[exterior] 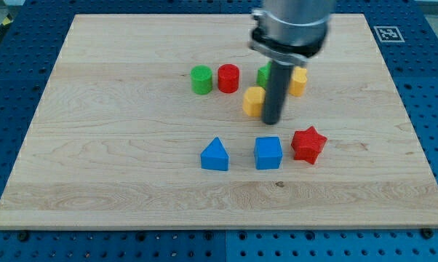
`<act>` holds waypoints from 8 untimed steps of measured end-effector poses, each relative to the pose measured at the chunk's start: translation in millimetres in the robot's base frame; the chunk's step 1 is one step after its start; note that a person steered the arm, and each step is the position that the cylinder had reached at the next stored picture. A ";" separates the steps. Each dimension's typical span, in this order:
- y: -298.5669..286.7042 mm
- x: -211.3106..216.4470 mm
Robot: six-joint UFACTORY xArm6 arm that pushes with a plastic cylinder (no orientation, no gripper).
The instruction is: Push the yellow hexagon below the yellow heart
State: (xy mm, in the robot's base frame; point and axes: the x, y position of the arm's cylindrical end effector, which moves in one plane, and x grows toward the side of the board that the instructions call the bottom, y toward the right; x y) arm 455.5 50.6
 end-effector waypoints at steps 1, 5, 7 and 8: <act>-44.0 -2.8; -64.6 -58.6; -4.5 -39.6; -0.1 -33.9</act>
State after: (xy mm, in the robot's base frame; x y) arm 421.6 50.5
